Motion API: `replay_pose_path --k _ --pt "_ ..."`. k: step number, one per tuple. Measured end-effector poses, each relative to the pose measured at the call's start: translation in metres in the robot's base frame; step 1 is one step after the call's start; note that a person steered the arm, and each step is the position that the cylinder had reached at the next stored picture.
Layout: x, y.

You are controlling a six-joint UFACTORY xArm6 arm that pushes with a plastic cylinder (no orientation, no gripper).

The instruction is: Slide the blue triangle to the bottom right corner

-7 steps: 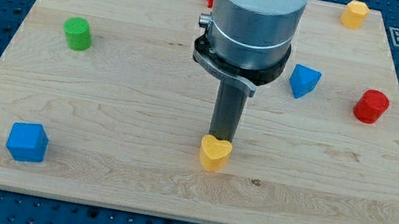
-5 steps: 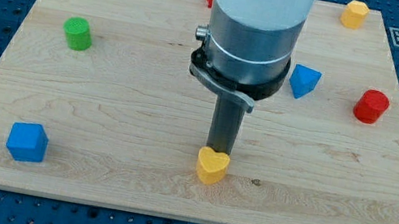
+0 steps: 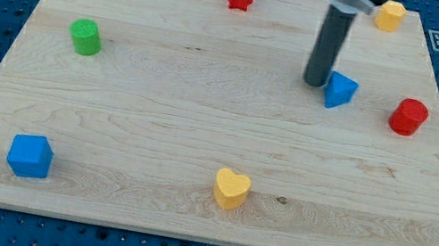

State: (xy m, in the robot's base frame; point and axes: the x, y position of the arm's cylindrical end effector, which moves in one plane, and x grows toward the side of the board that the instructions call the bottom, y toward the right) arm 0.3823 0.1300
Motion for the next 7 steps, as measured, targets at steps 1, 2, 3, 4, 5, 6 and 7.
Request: replay_pose_path --k 1,2,3,4,5,6,7 --pt "0.0 0.024" --pt "0.0 0.034" --pt "0.0 0.034" --pt "0.003 0.037" --pt "0.008 0.043" --pt "0.006 0.05" --pt "0.006 0.059"
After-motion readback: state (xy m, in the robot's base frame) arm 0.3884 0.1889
